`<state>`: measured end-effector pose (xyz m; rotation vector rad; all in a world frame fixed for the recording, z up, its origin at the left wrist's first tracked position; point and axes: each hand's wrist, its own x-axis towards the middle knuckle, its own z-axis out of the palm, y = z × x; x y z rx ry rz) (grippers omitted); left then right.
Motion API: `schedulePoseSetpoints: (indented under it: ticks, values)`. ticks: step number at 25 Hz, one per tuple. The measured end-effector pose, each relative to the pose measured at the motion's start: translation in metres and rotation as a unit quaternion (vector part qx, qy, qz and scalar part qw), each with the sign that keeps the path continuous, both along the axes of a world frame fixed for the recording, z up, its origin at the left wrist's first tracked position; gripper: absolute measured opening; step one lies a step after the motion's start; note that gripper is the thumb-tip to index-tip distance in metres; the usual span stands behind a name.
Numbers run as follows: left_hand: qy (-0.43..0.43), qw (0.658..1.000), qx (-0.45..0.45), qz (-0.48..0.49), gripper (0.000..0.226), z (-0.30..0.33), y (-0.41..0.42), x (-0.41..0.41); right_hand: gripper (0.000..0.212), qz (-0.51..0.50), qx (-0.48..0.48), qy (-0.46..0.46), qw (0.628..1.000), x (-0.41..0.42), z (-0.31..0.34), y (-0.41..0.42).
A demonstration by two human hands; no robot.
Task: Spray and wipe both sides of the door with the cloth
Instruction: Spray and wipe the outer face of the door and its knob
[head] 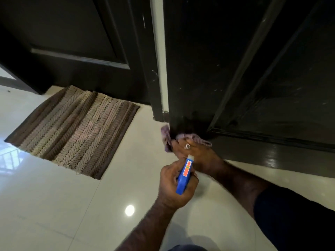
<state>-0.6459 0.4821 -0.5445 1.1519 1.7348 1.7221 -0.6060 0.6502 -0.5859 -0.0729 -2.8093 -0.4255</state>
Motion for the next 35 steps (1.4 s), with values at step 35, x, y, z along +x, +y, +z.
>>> schedulePoseSetpoints:
  ticks: [35]
  values:
    - [0.041,0.992,-0.007,0.121,0.026,-0.007,0.003,0.013,0.033,0.069,0.152,0.126,0.978,0.026,0.138,0.023]
